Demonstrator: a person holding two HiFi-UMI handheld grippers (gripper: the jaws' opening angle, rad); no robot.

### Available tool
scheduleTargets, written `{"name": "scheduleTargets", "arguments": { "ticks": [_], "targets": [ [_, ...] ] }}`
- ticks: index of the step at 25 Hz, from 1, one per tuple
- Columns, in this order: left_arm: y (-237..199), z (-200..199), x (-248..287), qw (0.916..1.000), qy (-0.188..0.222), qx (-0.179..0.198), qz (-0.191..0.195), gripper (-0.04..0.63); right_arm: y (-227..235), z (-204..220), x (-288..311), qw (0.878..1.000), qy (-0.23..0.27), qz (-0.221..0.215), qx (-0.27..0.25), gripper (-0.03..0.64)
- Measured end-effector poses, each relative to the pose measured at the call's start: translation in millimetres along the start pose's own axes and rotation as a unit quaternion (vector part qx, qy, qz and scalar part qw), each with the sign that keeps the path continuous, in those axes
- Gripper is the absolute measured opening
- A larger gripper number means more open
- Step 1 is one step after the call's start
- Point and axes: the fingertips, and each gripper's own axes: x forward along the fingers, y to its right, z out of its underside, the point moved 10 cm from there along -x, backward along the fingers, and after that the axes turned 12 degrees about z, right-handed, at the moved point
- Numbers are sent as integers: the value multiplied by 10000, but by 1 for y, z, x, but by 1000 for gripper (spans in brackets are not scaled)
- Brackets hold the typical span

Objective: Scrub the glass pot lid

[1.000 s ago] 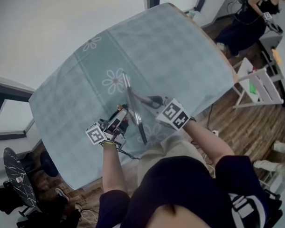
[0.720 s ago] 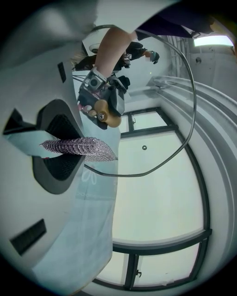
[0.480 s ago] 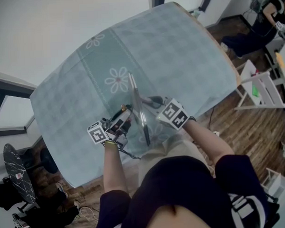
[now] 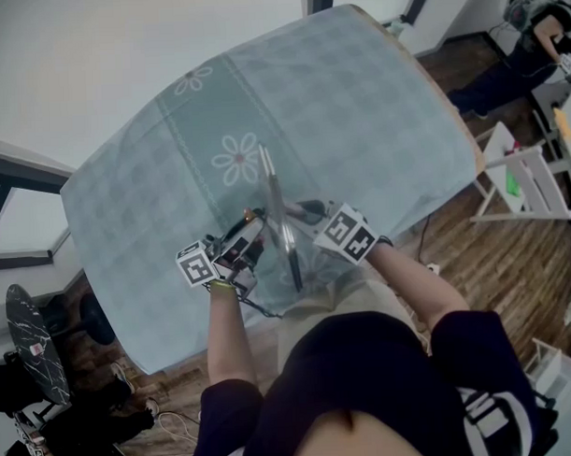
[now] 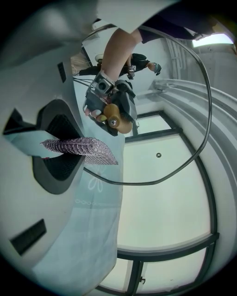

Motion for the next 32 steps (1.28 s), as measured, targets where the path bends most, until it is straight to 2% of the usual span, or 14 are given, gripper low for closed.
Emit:
{"name": "scheduleTargets", "arguments": {
  "ticks": [32],
  "targets": [
    [3, 1, 1, 9997, 197, 34, -110, 164, -37, 33, -18, 9970, -378, -674, -10, 80]
  ]
}}
